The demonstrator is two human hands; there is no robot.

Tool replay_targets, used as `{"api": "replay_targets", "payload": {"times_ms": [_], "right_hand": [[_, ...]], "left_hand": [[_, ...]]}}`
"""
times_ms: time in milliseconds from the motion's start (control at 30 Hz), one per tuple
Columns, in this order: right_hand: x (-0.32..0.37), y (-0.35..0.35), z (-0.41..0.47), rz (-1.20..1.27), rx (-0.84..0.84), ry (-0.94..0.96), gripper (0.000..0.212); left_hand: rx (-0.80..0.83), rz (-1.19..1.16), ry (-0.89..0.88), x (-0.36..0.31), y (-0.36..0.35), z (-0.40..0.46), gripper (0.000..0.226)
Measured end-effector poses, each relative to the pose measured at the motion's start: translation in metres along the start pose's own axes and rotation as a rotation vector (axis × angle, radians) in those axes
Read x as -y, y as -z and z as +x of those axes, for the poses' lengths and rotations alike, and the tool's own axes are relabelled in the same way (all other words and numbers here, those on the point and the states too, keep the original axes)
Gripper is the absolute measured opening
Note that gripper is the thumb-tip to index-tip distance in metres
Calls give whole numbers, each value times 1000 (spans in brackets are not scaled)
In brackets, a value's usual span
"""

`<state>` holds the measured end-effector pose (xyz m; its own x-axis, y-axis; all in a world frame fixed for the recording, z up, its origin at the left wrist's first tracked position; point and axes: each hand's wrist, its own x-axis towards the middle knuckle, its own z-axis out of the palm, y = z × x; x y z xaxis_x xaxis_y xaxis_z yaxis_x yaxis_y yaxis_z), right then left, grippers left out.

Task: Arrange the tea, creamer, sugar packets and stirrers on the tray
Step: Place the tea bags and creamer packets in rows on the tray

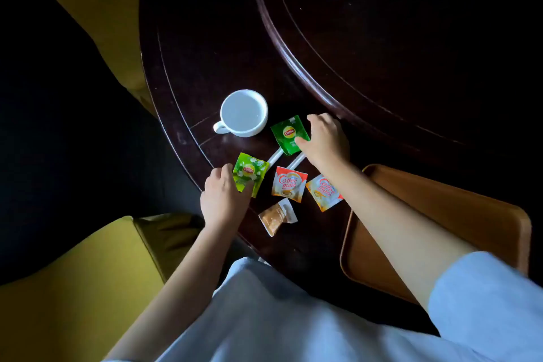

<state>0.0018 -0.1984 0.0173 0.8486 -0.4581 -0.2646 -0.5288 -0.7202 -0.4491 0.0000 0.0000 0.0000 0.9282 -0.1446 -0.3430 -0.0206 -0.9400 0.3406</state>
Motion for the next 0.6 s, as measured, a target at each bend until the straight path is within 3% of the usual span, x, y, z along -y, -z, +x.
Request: {"api": "replay_targets", "payload": {"times_ms": [233,367,500,600], "right_hand": [[10,-21,12,-215,7,-32,42],[13,-25,20,-261,-7,-30,42],[12,-26,26,-193,-17,-62,45],[8,-21,24,43,-24,-110,28]], "left_hand": [[12,48,-29,1,-6,9,49],[9,-75,72,1,-8,12,49],[20,-115,156,2,-7,15,50],[44,-221,162,3,-2,14,36]]}}
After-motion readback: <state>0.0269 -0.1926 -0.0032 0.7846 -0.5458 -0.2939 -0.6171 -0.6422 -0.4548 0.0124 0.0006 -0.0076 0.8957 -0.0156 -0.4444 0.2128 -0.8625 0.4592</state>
